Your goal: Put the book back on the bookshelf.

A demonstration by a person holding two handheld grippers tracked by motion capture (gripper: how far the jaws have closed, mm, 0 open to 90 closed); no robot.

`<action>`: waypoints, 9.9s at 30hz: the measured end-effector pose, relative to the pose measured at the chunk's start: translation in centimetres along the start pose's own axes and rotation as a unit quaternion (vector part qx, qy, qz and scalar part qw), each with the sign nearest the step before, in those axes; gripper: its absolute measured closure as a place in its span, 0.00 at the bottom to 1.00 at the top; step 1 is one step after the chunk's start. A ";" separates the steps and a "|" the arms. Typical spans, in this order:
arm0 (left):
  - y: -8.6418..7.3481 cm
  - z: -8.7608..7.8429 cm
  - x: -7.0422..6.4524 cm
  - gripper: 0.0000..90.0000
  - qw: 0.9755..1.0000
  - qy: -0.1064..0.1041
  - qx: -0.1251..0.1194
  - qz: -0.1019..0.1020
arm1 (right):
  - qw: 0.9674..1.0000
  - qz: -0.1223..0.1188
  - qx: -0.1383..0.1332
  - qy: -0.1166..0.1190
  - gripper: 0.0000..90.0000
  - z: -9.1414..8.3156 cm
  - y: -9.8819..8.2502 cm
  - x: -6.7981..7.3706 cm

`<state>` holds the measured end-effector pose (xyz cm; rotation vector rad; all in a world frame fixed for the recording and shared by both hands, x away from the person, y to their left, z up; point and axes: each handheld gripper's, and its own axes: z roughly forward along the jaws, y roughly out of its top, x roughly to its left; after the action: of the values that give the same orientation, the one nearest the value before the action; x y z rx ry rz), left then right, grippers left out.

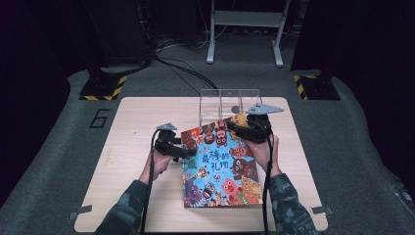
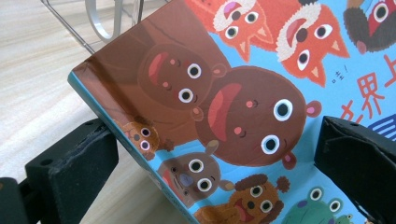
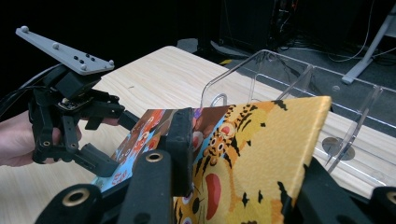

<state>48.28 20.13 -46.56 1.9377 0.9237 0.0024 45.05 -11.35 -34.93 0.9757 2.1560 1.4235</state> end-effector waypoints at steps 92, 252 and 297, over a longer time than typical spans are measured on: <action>3.0 -6.1 -2.9 0.56 0.981 0.101 -0.025 0.165 | 0.989 0.116 0.044 0.086 0.63 -1.5 -1.9 -4.2; 4.1 -11.6 -5.0 0.67 0.967 0.054 -0.110 0.222 | 0.999 -0.008 0.043 0.006 0.23 1.3 1.0 -1.1; 6.2 -10.7 -5.7 0.78 0.975 0.005 -0.052 0.214 | 0.999 0.022 0.045 -0.010 0.18 3.4 -1.6 -2.9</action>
<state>44.09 23.22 -33.95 2.0036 0.4861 0.3058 48.67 -11.61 -37.97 1.0717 2.2136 1.3421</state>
